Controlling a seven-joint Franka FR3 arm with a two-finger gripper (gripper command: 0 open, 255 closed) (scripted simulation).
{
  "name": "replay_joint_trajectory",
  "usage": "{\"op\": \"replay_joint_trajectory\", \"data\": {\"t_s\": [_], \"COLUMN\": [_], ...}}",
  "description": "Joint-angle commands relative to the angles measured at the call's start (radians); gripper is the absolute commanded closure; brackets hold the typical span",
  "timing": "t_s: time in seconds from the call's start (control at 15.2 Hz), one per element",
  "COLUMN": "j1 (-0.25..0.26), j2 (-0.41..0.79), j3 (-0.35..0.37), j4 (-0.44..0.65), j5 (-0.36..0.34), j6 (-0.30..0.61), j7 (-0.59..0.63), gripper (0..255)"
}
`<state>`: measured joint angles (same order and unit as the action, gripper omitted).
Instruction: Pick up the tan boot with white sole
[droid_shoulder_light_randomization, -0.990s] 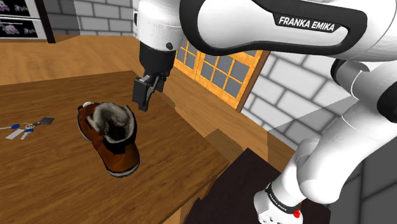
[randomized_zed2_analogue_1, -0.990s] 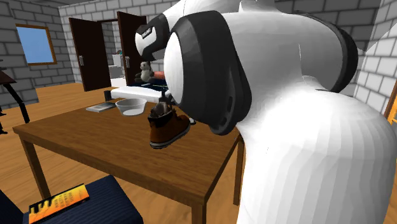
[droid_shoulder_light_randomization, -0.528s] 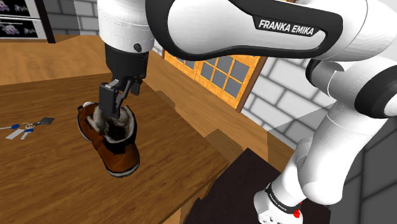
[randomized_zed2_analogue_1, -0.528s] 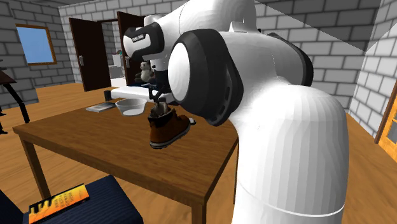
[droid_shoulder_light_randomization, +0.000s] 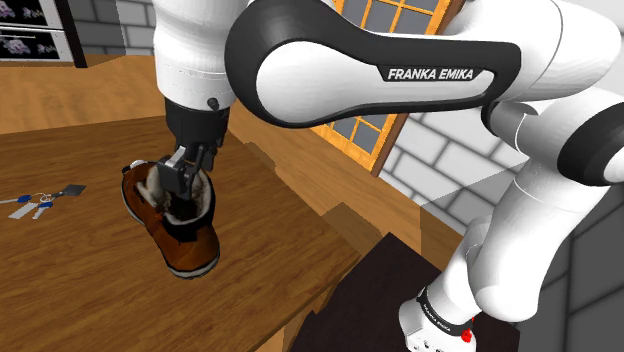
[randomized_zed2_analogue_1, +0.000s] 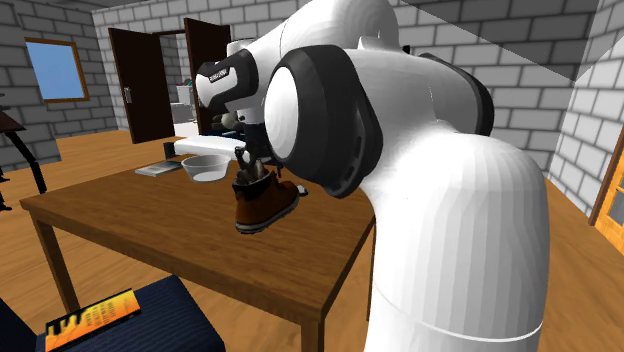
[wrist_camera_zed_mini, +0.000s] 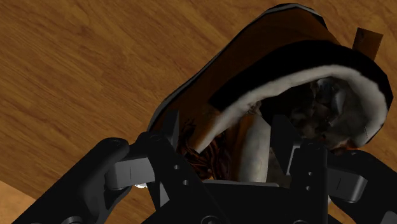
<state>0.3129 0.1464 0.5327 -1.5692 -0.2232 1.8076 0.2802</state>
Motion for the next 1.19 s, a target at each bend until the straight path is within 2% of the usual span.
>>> {"op": "replay_joint_trajectory", "data": {"t_s": [0.0, 0.53, 1.12], "j1": [-0.001, -0.001, 0.015], "j2": [-0.001, -0.002, 0.025], "j3": [0.0, 0.0, 0.005], "j4": [-0.004, -0.007, 0.147], "j5": [0.001, 0.001, -0.01], "j6": [0.003, 0.004, -0.126], "j7": [0.0, 0.0, -0.009], "gripper": [255, 255, 255]}}
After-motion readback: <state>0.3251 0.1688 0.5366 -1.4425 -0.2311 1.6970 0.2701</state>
